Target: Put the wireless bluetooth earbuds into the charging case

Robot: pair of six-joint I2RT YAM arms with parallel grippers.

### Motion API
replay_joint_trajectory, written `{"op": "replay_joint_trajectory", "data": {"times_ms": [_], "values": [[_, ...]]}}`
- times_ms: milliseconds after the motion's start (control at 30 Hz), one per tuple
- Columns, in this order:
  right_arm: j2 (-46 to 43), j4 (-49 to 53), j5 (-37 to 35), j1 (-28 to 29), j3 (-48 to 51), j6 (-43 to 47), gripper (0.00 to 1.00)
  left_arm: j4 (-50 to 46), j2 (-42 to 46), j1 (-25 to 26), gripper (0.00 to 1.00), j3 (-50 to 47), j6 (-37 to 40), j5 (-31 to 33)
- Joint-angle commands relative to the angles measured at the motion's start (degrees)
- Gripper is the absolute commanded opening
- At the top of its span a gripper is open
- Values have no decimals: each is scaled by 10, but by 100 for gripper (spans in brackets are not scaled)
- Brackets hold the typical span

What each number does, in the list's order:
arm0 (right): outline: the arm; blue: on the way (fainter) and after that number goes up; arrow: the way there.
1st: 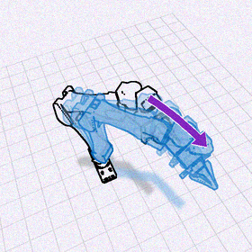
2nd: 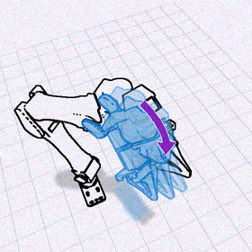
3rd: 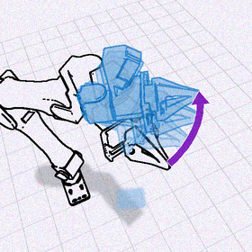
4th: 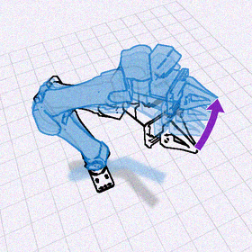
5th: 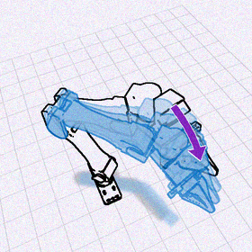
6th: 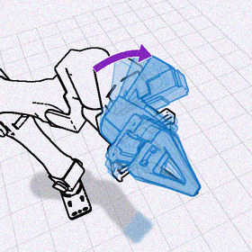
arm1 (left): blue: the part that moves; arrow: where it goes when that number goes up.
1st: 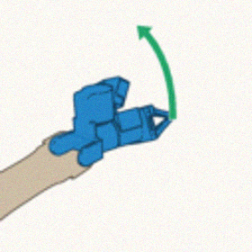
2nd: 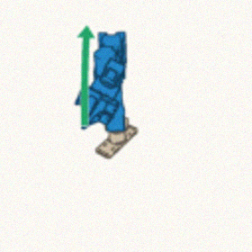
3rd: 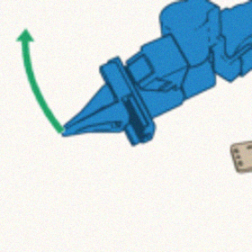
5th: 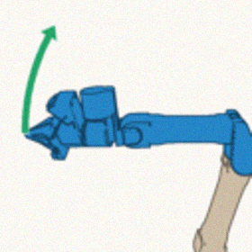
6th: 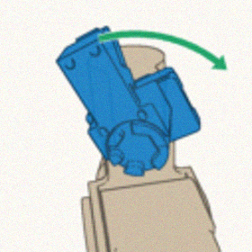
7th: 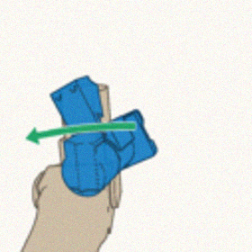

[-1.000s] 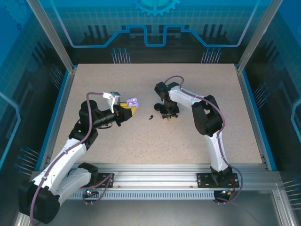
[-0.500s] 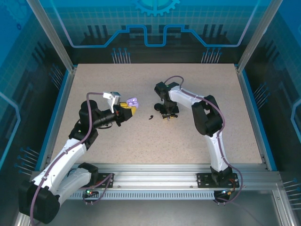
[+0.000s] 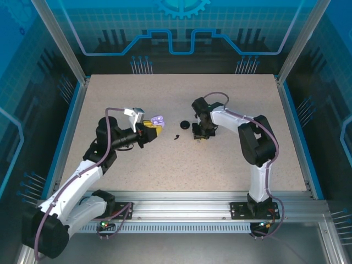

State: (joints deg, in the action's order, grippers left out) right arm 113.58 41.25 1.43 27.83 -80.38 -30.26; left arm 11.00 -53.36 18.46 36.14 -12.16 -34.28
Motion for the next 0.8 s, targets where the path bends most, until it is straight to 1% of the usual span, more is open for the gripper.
{"op": "replay_joint_trajectory", "data": {"times_ms": [0,133,367,567,767], "values": [[-47,-61,36,-13,30,-9,17,24,-13,20,8,9,-8,15],[-95,-104,61,-26,68,-14,17,46,-35,31,8,7,-22,33],[-198,-184,147,-66,133,-23,18,132,-104,32,6,-10,-74,44],[-281,-230,208,-85,160,-33,19,183,-153,41,6,-8,-98,47],[-342,-284,260,-85,163,-55,20,224,-182,56,7,0,-116,46]]}}
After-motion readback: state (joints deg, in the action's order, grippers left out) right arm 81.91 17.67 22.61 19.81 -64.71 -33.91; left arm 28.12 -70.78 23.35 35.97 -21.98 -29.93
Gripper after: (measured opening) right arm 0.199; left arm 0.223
